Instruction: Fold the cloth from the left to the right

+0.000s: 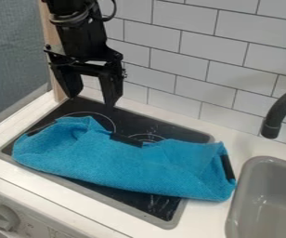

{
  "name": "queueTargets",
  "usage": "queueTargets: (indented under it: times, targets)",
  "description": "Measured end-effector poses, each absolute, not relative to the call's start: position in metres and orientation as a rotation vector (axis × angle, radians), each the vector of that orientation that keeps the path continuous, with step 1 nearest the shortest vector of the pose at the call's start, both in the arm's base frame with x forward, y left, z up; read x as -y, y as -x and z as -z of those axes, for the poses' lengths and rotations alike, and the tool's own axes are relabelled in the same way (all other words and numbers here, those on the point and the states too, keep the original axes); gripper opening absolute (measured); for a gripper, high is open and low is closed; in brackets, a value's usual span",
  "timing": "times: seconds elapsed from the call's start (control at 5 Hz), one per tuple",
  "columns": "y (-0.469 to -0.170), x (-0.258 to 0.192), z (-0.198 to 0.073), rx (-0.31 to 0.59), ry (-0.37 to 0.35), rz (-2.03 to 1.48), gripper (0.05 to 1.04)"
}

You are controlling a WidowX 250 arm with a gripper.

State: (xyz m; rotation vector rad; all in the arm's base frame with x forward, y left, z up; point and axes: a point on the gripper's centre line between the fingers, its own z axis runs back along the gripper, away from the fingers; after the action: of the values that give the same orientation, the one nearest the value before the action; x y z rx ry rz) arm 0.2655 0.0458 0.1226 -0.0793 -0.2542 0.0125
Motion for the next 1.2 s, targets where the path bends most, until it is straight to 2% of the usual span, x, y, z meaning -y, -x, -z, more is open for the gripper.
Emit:
queueTargets:
  times: [0.2, 0.4, 0.6, 0.8, 1.2]
  targets:
    - [-0.263, -0.045, -0.116, 0.232, 0.085, -0.013, 0.999]
    - [-0.26, -0.067, -0.103, 0.186, 0.069, -0.058, 0.999]
    - [-0.261, -0.089, -0.1, 0.186, 0.034, -0.078, 0.999]
    - [-0.262, -0.12, -0.097, 0.18, -0.03, -0.106, 0.999]
    - [-0.275, -0.156, -0.077, 0.104, -0.077, -0.157, 0.999]
